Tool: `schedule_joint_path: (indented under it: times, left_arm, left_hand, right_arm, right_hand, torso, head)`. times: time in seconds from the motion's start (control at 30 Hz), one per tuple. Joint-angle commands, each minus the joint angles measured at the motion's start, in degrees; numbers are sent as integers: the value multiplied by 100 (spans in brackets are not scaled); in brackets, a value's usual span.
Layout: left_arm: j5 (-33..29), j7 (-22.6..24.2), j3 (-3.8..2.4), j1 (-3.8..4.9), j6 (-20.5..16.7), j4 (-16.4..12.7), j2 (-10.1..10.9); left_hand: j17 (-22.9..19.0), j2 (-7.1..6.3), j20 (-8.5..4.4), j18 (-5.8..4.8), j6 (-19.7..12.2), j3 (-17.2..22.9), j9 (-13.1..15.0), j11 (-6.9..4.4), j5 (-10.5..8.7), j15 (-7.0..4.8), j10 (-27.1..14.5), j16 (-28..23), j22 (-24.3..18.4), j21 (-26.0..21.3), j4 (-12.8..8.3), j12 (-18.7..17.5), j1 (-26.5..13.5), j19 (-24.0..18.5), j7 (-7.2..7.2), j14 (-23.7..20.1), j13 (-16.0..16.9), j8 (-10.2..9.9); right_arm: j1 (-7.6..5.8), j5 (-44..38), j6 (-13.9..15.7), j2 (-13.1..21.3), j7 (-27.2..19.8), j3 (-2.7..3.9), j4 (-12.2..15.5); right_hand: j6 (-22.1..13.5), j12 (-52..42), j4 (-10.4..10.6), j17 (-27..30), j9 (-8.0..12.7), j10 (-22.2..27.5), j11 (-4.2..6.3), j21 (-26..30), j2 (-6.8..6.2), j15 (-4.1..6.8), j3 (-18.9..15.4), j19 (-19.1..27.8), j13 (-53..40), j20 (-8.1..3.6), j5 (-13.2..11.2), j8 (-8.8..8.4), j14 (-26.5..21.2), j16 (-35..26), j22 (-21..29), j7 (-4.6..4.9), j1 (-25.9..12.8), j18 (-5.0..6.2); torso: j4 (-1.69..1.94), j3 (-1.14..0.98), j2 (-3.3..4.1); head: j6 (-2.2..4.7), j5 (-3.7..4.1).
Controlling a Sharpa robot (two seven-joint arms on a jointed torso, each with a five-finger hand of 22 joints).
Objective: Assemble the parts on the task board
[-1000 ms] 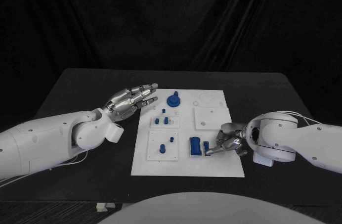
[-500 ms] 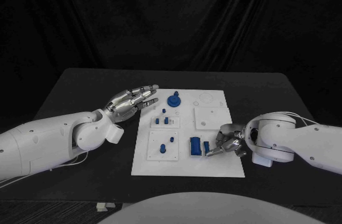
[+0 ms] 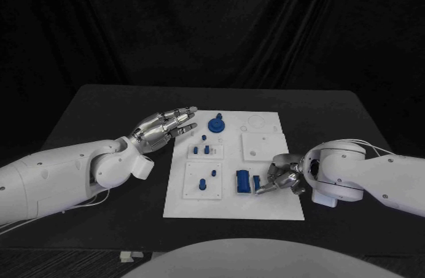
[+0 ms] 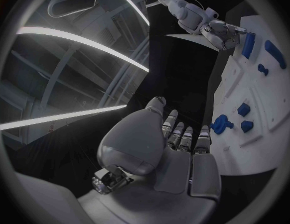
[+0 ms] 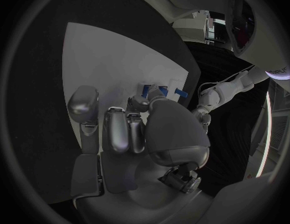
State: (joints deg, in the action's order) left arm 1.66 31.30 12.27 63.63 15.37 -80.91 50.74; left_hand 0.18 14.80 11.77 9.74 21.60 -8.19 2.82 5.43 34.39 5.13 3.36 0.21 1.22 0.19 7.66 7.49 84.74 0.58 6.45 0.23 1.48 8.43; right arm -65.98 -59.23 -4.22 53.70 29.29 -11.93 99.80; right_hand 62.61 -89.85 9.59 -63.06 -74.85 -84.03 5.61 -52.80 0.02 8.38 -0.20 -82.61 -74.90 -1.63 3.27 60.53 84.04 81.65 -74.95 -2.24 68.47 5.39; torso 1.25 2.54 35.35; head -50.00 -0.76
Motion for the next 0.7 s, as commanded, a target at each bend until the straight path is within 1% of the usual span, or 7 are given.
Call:
schedule_joint_path:
  times: [0.03,0.23,0.4,0.43,0.6,0.63,0.7]
  left_arm:
    - [-5,67,-5,-14,84,-15,10]
    - [-5,113,-5,-18,46,-39,37]
    - [-1,224,-5,-19,-42,-69,72]
    - [33,262,-5,-19,-74,-71,76]
    - [783,610,-4,-20,-415,-121,124]
    - [905,687,-4,-21,-483,-141,129]
    - [1058,821,-4,-21,-593,-173,135]
  left_hand:
    - [1,3,53,62,11,21,3,27,25,53,9,31,7,28,-30,0,27,2,51,-7,5,19]
    - [2,3,54,62,18,24,3,27,26,55,10,33,9,30,-33,2,27,4,52,-6,5,23]
    - [6,-17,55,64,61,27,10,25,25,54,26,43,17,33,-48,23,19,9,49,-2,9,45]
    - [6,-23,51,65,83,27,12,23,24,51,34,45,15,33,-47,32,10,9,48,-1,11,56]
    - [6,-79,8,65,140,-50,14,-15,-3,8,64,48,20,36,45,58,-116,15,12,1,11,90]
    - [5,-107,-46,65,173,-125,12,-42,-117,-52,100,46,14,35,179,97,-188,13,-19,0,15,100]
    - [1,-147,-110,60,206,-217,6,-76,-266,-106,125,36,5,32,407,119,-218,8,-64,-3,16,79]
  right_arm:
    - [16,3,97,41,-50,1,35]
    - [-27,38,430,267,-408,2,179]
    - [-317,260,983,531,-984,3,326]
    - [-380,331,1126,579,-1091,3,353]
    - [-783,908,2144,745,-1924,3,384]
    - [-844,1111,2409,765,-2172,3,377]
    - [-921,1583,2889,781,-2720,3,351]
  right_hand:
    - [-105,-15,-15,5,45,-597,45,21,-4,41,-32,-7,-1510,-46,-29,-96,196,-23,-652,-15,15,99]
    - [-363,-15,217,12,249,-597,38,31,-86,35,-232,-8,-1510,-42,-31,-491,196,-25,-651,-7,-257,100]
    - [-999,-15,631,462,864,-597,11,456,-156,27,-433,85,-1510,-23,-36,-1538,104,-205,-549,10,-584,161]
    - [-999,-15,700,1149,1116,-597,-26,1125,-65,-38,-525,277,-1510,22,44,-1827,-75,-569,-364,79,-938,250]
    - [-861,438,691,2956,1650,-283,-132,2809,248,-142,-980,691,-979,123,855,-2318,-408,-1753,218,167,-1631,463]
    - [-819,829,694,3620,2085,-76,-232,3313,362,-192,-1216,765,-578,207,902,-2669,-486,-2336,490,239,-1731,489]
    - [-699,1560,693,4308,2515,265,-270,3624,556,-275,-1469,774,140,276,842,-2909,-551,-3056,773,319,-1858,505]
  torso:
    - [1,0,1]
    - [-1,1,1]
    - [1,0,-2]
    - [1,0,-2]
    - [1,1,-8]
    - [3,4,-17]
    - [9,9,-27]
  head:
    - [0,-16]
    - [0,-53]
    - [0,-41]
    - [0,-41]
    - [0,-9]
    - [0,-8]
    - [0,-10]
